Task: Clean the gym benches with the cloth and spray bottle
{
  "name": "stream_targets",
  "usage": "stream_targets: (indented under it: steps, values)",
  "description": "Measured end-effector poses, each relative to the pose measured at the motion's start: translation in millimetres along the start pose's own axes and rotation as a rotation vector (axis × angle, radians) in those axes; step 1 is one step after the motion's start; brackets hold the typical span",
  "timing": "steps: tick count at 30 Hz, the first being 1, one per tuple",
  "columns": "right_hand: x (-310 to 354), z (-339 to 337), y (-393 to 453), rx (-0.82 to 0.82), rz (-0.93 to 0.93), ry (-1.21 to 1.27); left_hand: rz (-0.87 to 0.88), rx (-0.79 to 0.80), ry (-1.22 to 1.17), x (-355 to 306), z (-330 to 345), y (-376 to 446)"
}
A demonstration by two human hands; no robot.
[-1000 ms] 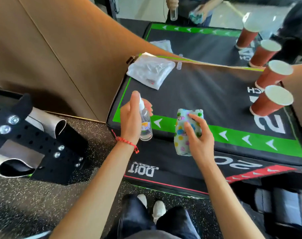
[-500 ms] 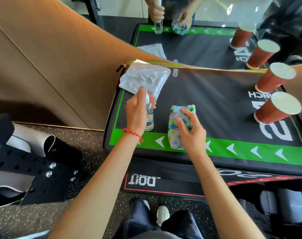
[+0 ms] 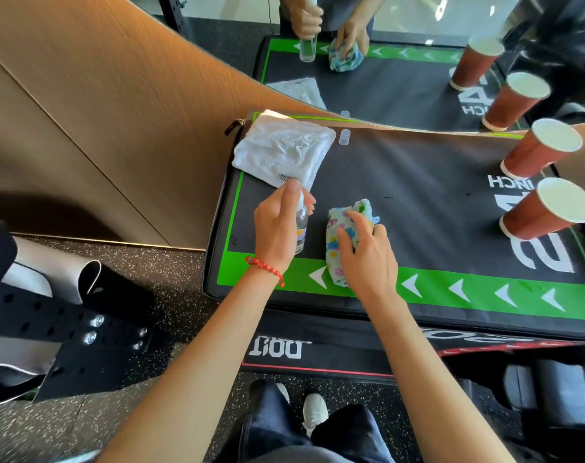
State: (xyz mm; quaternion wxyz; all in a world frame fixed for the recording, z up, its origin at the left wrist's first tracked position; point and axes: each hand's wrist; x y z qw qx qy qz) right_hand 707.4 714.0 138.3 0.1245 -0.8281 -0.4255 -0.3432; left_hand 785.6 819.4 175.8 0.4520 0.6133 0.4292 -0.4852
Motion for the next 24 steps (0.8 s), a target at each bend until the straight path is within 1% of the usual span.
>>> stream_targets:
  steps: [7, 11, 14, 18, 20, 22, 24]
  values:
    - [-1.5, -8.1, -3.7, 0.019, 0.045, 0.077, -0.007, 0.034, -0.014, -1.3, -3.4, -3.4]
    - [-3.2, -13.0, -17.0, -0.019, -0.002, 0.129, -0.029, 0.046, -0.041, -1.1, -8.2, -5.3]
    - [-3.1, -16.4, -25.9, -0.049, -0.054, 0.130, -0.010, 0.046, -0.042, 1.4, -13.9, -7.9]
    - [-3.1, -21.1, -38.9, -0.114, -0.136, 0.033, 0.016, 0.010, 0.042, 6.4, -23.0, -18.4]
    - [-0.5, -22.8, -46.0, -0.119, -0.193, 0.001, 0.022, -0.010, 0.107, 9.0, -31.3, -26.2]
    - [-2.8, -23.0, -53.9, -0.104, -0.268, -0.030, 0.017, -0.050, 0.158, 15.6, -40.0, -39.4]
    - [-5.2, -22.2, -62.0, -0.120, -0.331, -0.081, 0.024, -0.110, 0.278, 18.5, -46.4, -56.1]
Point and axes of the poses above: each hand's wrist, its own y-axis towards the middle knuckle, its own z-axis out of the palm, x = y × z, and after that the axes turned 7 degrees about y, right-handed
